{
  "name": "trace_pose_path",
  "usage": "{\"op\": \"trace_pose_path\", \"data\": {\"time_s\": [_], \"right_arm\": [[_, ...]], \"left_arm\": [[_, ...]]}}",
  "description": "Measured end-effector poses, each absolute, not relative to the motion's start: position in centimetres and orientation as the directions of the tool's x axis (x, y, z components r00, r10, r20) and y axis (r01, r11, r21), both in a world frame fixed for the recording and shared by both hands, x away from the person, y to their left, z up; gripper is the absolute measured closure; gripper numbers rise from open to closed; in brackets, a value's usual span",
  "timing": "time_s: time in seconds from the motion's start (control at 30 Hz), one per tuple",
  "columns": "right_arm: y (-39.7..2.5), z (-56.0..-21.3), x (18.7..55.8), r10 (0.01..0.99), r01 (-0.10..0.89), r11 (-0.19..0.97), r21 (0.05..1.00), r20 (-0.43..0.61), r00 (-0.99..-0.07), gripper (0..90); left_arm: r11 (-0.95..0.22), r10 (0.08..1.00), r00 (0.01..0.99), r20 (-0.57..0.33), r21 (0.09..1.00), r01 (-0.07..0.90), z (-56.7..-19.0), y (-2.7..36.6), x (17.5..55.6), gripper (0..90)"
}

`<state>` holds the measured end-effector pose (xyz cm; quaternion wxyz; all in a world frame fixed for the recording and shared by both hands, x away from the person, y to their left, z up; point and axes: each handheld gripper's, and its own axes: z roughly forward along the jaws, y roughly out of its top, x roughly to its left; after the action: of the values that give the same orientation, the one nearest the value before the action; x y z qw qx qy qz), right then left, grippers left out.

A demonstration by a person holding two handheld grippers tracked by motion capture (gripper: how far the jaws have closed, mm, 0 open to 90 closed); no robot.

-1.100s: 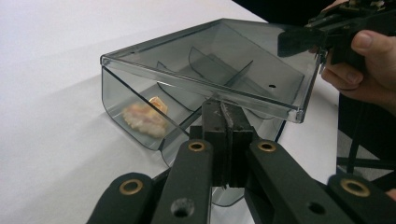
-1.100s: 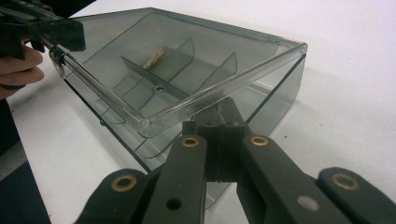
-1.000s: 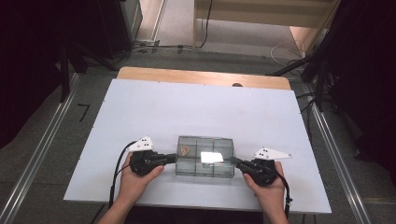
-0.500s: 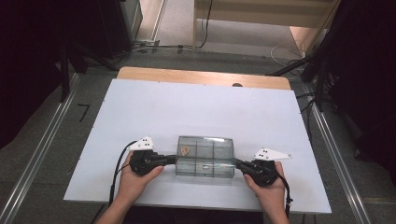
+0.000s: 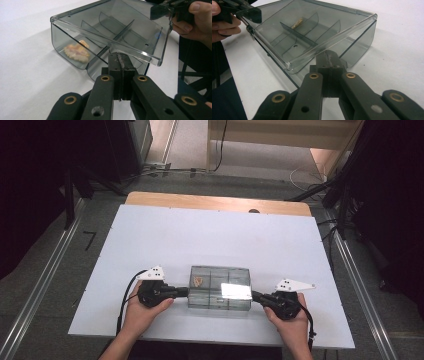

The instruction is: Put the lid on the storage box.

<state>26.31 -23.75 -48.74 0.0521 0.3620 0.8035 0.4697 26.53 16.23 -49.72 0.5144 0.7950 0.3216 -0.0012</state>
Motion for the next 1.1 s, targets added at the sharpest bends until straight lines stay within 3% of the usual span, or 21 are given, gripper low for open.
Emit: {"op": "trace_pose_path", "data": {"time_s": [0.77,0.93,1.1], "right_arm": [[-24.5,-49.1,26.6,0.649,0.538,0.32,0.78,0.234,-0.724,87.9],[-25.0,-48.9,26.6,0.663,0.534,0.298,0.791,0.231,-0.712,87.8],[-25.8,-48.3,26.6,0.691,0.511,0.262,0.818,0.21,-0.692,83.9]], "left_arm": [[-0.295,0.5,0.796,-0.342,0.797,0.528,-50.2,17.0,27.0,89.1],[-0.28,0.517,0.797,-0.313,0.818,0.502,-49.9,17.7,27.0,77.9],[-0.257,0.551,0.786,-0.278,0.84,0.478,-49.7,18.2,26.9,60.1]]}}
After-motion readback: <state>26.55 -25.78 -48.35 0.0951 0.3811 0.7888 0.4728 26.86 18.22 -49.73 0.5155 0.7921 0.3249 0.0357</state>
